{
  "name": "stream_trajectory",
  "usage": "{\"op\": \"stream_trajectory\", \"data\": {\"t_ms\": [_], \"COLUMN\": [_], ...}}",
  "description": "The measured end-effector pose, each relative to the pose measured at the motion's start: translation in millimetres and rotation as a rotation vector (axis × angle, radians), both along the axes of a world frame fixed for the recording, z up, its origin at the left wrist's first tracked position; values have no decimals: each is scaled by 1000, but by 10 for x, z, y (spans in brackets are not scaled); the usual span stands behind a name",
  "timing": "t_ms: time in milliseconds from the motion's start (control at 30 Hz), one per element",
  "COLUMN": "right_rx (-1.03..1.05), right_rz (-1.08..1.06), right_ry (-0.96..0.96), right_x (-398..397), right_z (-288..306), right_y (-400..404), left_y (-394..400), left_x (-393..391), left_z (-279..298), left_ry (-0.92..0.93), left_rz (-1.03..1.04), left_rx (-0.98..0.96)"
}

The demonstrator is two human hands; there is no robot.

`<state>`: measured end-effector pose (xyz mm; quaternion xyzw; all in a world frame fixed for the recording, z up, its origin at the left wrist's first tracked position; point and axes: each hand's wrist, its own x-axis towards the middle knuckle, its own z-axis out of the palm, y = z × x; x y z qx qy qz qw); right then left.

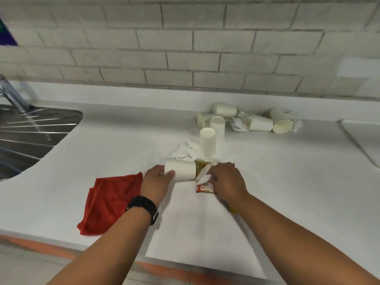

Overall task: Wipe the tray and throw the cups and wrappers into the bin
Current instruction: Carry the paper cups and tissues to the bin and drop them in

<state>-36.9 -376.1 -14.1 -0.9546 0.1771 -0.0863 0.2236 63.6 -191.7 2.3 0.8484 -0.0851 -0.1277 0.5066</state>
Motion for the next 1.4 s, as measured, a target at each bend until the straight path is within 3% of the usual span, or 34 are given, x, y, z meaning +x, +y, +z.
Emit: {"op": "stream_trajectory", "data": {"t_ms": [100, 167, 333, 633, 867, 1400], "right_rx": [167, 229, 613, 751, 800, 706], "right_rz": [-49, -156, -429, -553, -717, -980], "right_ry": [-142, -183, -377, -591, -689, -705], "right_x": [-54, -83, -190, -884, -1851, -4614], "right_z": [40, 91, 250, 396, 358, 321], "right_y": [24, 5, -144, -479, -793, -1584], "left_y": [-3, -2, -109, -710, -1254, -2347], "left_x": [13, 19, 57, -490, -1146, -3705], "left_z": [-1, 44, 133, 378, 414, 201], "left_ry": [-59, -87, -132, -160, -186, -73], "left_rz": [-3, 4, -55, -300, -522, -746], "left_rx": [-35, -78, -116, -239, -247, -245]}}
